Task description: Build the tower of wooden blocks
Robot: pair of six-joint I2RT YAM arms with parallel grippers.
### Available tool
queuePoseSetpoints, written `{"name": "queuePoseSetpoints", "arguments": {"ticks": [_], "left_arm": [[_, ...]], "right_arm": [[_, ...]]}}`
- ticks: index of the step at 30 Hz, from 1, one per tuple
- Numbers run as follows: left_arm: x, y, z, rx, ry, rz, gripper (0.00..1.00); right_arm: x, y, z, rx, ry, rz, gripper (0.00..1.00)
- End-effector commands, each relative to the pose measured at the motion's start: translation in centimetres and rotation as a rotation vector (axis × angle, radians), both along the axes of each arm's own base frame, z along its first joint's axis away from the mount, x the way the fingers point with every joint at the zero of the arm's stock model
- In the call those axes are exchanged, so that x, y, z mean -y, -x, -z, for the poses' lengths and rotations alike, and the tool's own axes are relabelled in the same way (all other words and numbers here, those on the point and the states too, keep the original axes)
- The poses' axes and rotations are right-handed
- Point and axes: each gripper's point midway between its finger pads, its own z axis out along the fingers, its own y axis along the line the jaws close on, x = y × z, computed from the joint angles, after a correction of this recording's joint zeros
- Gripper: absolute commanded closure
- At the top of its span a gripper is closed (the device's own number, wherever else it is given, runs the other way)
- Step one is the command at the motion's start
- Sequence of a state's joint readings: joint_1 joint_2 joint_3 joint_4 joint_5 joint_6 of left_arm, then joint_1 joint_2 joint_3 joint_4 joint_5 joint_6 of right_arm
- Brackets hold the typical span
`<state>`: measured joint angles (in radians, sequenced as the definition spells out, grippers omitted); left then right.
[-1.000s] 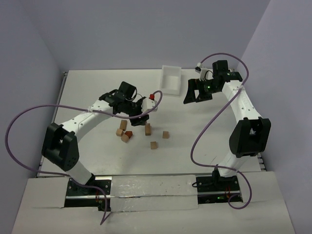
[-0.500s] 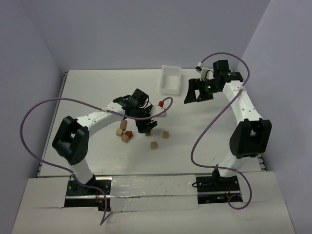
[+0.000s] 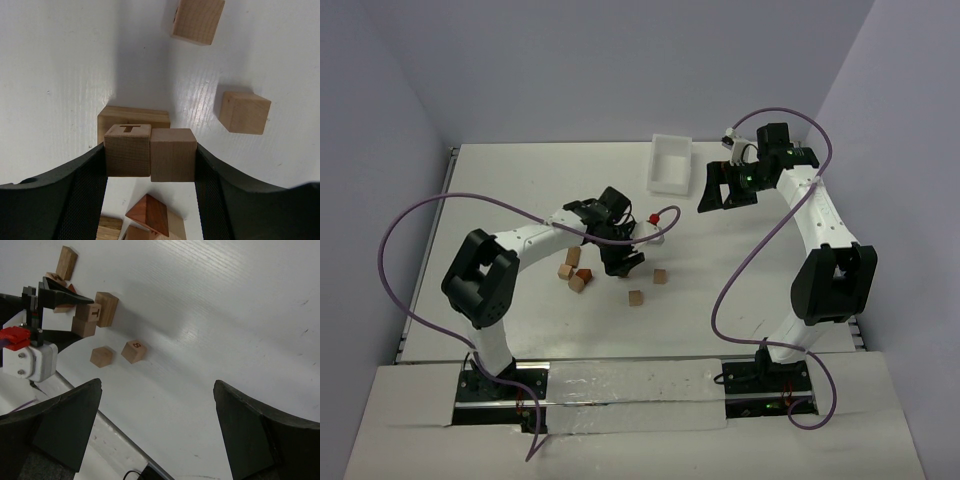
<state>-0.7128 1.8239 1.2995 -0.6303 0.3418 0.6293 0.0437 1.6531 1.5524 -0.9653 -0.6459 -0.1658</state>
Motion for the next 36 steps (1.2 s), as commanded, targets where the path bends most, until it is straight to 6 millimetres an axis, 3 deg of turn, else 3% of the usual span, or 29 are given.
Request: {"name": "queuePoseSetpoints", "arguments": {"ticks": [1, 12, 29, 36], "left_arm": [[1.5, -2.0, -1.6, 0.089, 0.044, 0.019, 0.63], [1.4, -2.2, -2.0, 0.128, 0.069, 0.071, 0.60], [0.6, -2.8, -0.4, 0.105, 0.047, 0.058, 0.56], [0.8, -2.6, -0.7, 0.101, 0.059, 0.071, 0.55]], "right_arm": [[-0.5, -0.1, -1.9, 0.049, -0.016, -0.019, 0.00], [-0.6, -0.1, -1.8, 0.043, -0.020, -0.022, 0.00], [-0.6, -0.1, -1.5, 0.037, -0.018, -0.024, 0.00], [-0.6, -0.2, -1.4, 0.031, -0.019, -0.025, 0.00]]}}
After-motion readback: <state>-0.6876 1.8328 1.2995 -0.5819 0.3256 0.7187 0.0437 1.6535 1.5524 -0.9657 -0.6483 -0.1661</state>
